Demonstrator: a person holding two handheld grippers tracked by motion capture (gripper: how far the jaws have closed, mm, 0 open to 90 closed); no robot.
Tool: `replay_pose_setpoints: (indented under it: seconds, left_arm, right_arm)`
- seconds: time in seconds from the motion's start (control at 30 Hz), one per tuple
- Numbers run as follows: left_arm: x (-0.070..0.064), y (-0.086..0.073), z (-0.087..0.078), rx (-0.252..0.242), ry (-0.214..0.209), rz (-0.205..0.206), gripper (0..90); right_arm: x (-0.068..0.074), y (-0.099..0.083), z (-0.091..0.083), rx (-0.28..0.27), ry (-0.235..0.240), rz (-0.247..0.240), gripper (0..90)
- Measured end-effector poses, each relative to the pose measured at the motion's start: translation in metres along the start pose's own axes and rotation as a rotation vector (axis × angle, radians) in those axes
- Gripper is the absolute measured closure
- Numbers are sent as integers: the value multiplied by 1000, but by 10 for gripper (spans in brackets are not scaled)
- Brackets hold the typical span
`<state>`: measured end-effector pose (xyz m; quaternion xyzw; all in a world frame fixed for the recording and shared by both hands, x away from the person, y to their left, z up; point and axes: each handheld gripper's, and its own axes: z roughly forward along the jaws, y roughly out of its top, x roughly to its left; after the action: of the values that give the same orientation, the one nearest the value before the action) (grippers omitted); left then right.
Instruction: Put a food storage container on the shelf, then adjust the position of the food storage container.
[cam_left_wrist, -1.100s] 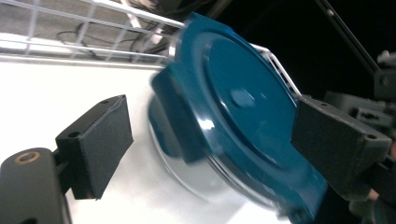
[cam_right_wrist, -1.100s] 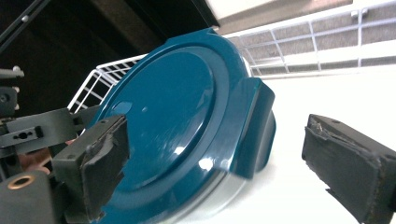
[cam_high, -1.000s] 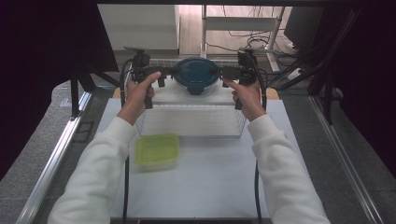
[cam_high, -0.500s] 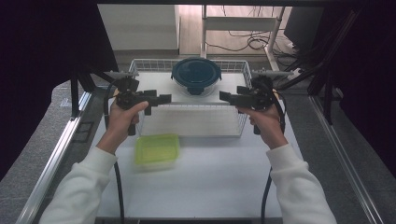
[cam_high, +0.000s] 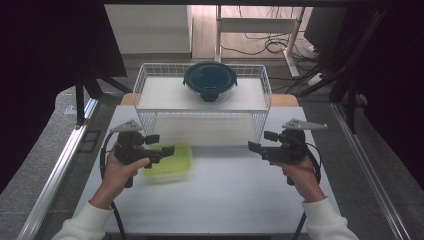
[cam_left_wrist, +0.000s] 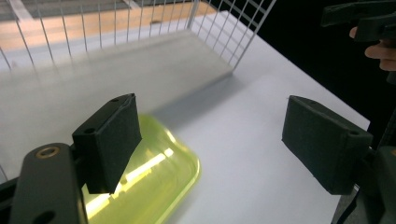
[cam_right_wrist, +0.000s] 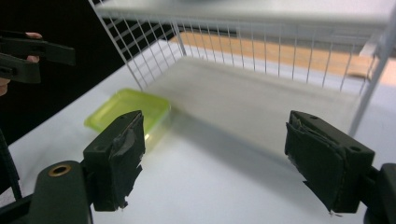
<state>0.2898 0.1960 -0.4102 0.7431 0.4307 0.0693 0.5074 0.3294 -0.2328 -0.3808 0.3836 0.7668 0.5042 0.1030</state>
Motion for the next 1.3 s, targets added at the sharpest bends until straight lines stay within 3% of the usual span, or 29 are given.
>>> replay_pose_setpoints:
  seconds: [0.03, 0.1, 0.13, 0.27, 0.4, 0.53, 0.8, 1.3]
  left_arm:
    - [0, 0, 0, 0, 0, 0, 188]
    - [3, -21, 0, 7, -8, -20, 188]
    - [3, -21, 0, 7, -8, -20, 188]
    - [8, -46, 0, 32, 18, -45, 189]
    - [13, -62, 7, 78, 46, -55, 190]
    - [14, -69, 11, 109, 76, -43, 196]
    - [16, -77, 8, 117, 98, -55, 200]
    - [16, -79, 5, 108, 109, -57, 201]
  right_arm:
    - [0, -6, -1, 5, -3, 6, 194]
    - [0, -18, -4, 20, -10, 17, 194]
    - [0, -18, -4, 20, -10, 17, 194]
    - [3, -42, -7, 47, -50, 11, 199]
    - [3, -61, -6, 61, -41, 38, 202]
    - [1, -73, -2, 95, -37, 40, 211]
    - [-10, -87, 0, 122, -28, 85, 229]
    - [-10, -86, 4, 131, -16, 69, 239]
